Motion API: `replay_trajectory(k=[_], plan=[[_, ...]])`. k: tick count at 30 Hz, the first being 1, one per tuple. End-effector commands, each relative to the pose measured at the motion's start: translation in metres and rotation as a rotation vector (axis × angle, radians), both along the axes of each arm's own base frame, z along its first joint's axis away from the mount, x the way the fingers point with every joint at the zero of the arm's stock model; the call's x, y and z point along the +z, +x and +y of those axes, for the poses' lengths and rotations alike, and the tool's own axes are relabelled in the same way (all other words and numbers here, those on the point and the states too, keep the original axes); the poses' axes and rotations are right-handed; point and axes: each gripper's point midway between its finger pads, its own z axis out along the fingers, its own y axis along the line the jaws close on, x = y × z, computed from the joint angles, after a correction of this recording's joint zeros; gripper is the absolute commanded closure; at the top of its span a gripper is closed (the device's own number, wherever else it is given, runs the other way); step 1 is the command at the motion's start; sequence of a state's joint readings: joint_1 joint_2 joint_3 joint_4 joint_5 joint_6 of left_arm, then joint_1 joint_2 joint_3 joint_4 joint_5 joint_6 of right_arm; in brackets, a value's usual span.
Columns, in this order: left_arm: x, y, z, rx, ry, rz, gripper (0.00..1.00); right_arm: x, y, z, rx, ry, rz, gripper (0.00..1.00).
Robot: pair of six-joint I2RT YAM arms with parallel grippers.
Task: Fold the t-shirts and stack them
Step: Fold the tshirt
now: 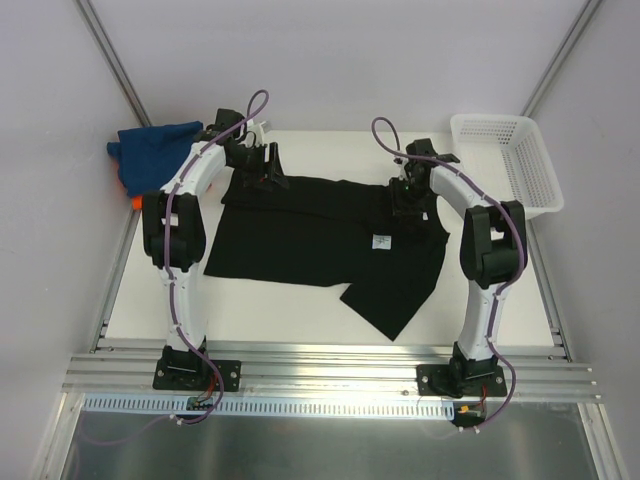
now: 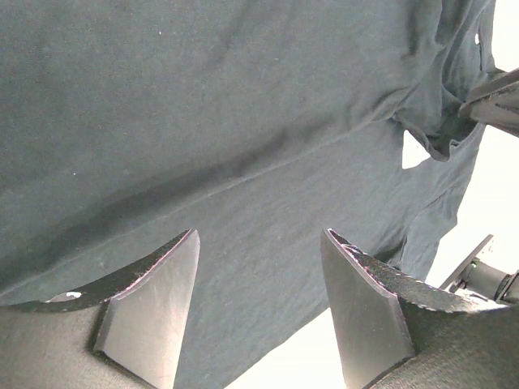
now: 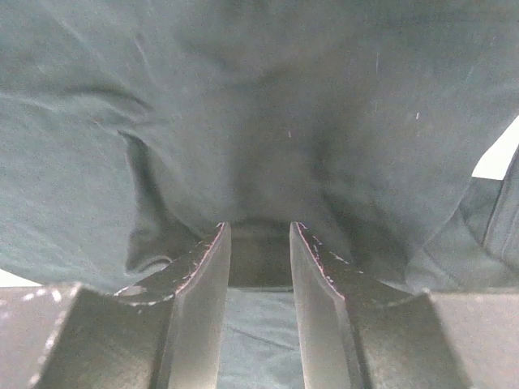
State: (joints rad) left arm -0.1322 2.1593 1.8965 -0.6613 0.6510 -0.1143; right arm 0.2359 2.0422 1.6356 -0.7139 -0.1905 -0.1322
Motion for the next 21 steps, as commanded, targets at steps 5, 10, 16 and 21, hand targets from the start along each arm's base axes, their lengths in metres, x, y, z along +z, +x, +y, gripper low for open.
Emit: replay_trajectory(k=[5, 10, 16, 21], plan=[[0.034, 0.001, -0.008, -0.017, -0.020, -0.079, 0.38, 0.026, -0.031, 0.012, 0.025, 0.019, 0.008, 0.61], [0.039, 0.006, -0.011, -0.018, -0.038, -0.086, 0.38, 0.035, -0.053, 0.017, 0.050, 0.012, -0.002, 0.61], [0.043, 0.004, -0.012, -0.020, -0.052, -0.087, 0.38, 0.027, -0.076, 0.022, 0.074, 0.000, 0.033, 0.60], [0.049, 0.001, -0.012, -0.020, -0.052, -0.095, 0.38, 0.032, -0.067, 0.010, 0.079, -0.048, -0.022, 0.60]])
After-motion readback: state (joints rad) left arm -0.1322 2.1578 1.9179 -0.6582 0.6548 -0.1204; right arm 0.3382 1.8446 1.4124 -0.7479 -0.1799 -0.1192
